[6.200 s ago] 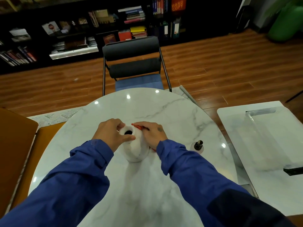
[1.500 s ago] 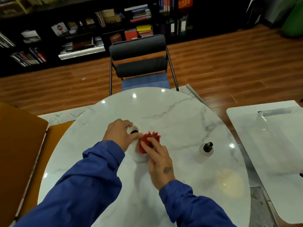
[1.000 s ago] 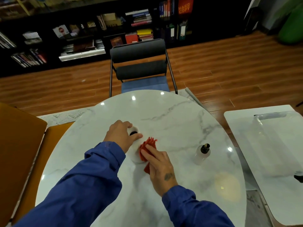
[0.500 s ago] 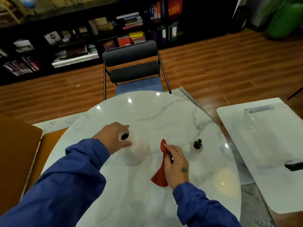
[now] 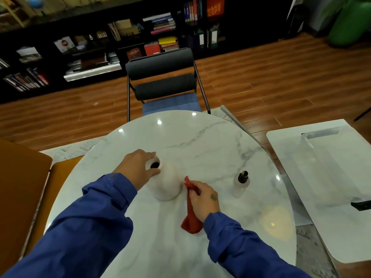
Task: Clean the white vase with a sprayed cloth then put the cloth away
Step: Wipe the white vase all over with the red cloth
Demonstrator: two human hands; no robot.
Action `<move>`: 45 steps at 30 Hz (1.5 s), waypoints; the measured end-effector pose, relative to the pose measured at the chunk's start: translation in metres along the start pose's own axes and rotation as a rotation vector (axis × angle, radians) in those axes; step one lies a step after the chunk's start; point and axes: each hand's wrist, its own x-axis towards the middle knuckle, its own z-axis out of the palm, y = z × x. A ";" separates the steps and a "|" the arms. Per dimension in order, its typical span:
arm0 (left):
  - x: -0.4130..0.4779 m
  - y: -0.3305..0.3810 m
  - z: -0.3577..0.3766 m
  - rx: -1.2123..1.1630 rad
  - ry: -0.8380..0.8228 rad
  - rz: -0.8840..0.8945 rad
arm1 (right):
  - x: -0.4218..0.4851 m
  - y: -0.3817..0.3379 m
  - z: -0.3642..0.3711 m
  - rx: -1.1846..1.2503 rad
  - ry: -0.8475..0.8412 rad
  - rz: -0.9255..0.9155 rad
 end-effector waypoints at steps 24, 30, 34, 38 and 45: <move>0.001 -0.002 0.000 -0.018 0.004 0.017 | 0.048 -0.055 0.010 0.078 -0.166 -0.208; -0.002 -0.003 0.003 -0.026 0.037 0.058 | -0.016 -0.006 0.026 -0.180 -0.094 -0.653; -0.008 -0.002 0.010 -0.024 0.068 0.011 | -0.033 0.011 0.021 -0.033 -0.032 -0.585; -0.008 0.002 0.023 0.007 0.137 -0.101 | -0.014 0.003 -0.003 0.307 0.100 -0.100; -0.005 0.005 0.012 -0.088 0.113 0.015 | 0.009 -0.011 -0.018 0.387 0.066 0.146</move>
